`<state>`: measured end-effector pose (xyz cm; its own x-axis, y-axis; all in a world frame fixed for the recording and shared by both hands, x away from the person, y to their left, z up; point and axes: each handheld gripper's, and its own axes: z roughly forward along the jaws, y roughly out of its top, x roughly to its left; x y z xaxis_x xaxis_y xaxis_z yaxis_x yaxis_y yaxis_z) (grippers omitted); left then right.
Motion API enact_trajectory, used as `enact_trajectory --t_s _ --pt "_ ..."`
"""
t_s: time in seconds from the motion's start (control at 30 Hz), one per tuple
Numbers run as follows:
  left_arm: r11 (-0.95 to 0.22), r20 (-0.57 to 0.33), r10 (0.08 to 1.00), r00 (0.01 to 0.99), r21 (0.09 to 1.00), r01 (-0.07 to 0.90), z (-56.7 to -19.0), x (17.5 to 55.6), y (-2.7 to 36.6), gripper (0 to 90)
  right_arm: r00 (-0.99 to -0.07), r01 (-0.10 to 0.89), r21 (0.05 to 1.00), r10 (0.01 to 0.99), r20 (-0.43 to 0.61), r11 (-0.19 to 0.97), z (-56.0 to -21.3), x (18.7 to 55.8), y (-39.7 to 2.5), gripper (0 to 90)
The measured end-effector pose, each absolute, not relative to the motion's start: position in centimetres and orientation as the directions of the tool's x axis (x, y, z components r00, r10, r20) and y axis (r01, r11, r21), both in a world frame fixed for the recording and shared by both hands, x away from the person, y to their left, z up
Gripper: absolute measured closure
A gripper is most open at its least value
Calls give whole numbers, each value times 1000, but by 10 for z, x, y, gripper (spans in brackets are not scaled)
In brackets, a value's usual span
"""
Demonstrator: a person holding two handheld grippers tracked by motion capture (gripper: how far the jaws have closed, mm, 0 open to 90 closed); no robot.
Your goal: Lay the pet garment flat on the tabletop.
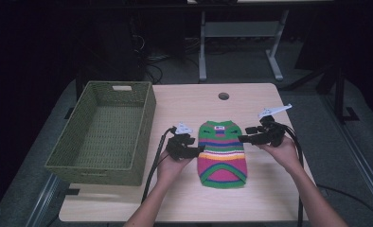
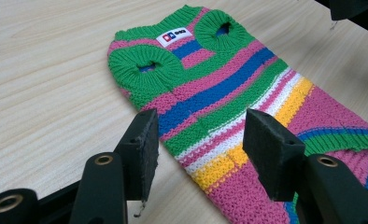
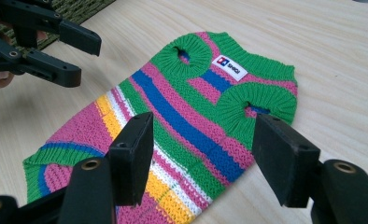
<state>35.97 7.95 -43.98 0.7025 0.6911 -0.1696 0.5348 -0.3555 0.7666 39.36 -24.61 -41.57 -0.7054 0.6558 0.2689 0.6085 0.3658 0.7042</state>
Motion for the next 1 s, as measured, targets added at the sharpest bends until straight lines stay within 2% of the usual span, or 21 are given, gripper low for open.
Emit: enact_trajectory --t_s 0.23,1.0 --pt "-359 -165 698 697 761 540 -439 358 81 381 -705 613 701 652 277 365 -416 390 -249 368" --pt "-366 -186 672 717 758 540 -443 344 81 273 -721 603 698 638 270 386 -425 363 -263 317"
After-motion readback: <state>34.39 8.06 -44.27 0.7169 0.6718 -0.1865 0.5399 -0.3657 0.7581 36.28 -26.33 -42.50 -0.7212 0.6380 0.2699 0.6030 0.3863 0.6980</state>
